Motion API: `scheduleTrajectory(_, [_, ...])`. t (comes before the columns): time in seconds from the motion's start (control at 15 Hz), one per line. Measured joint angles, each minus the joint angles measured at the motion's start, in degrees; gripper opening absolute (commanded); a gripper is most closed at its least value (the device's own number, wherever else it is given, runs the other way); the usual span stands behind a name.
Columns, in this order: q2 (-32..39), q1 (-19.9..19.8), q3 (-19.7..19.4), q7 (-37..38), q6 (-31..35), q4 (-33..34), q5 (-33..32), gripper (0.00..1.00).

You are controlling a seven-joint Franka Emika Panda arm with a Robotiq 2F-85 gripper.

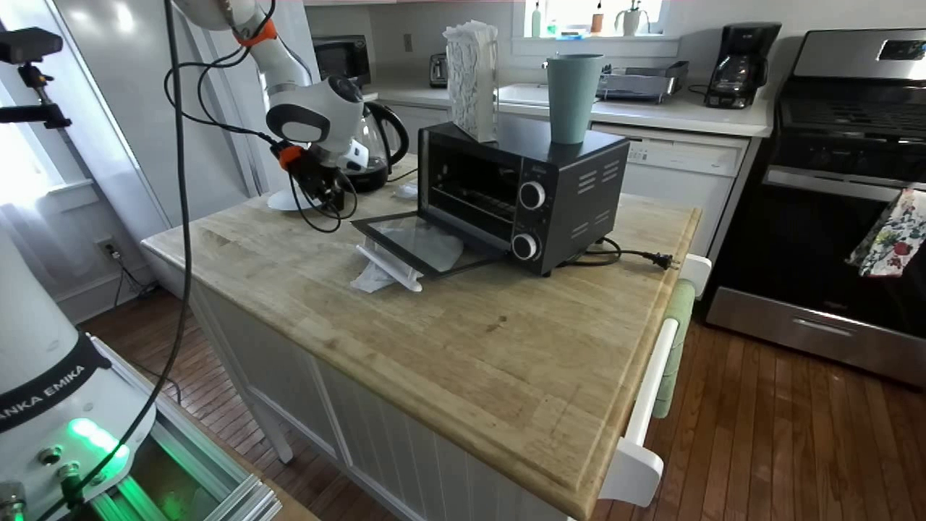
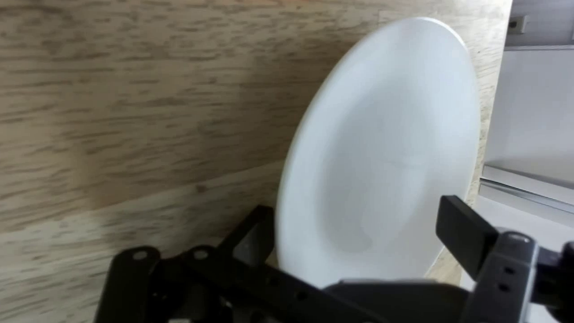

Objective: Pick up the white plate and put it on the middle tray in the oven

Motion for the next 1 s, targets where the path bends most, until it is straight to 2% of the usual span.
scheduleTrajectory(0.07, [0.3, 0.0, 0.0, 0.0, 0.0, 0.3, 0.0, 0.85])
scheduleTrajectory(0.13, [0.6, 0.0, 0.1, 0.0, 0.0, 0.5, 0.0, 0.73])
scheduleTrajectory(0.53, [0.9, 0.0, 0.1, 0.0, 0.0, 1.3, 0.0, 0.32])
scheduleTrajectory(0.6, [1.0, -0.1, 0.1, 0.0, 0.0, 1.3, 0.0, 0.19])
scheduleTrajectory(0.73, [1.1, -0.1, 0.0, 0.0, 0.0, 1.3, 0.0, 0.04])
scheduleTrajectory(0.8, [1.2, -0.1, 0.0, 0.0, 0.0, 1.3, 0.0, 0.0])
scheduleTrajectory(1.0, [1.2, -0.4, 0.2, -0.2, -0.5, 1.6, 0.0, 0.03])
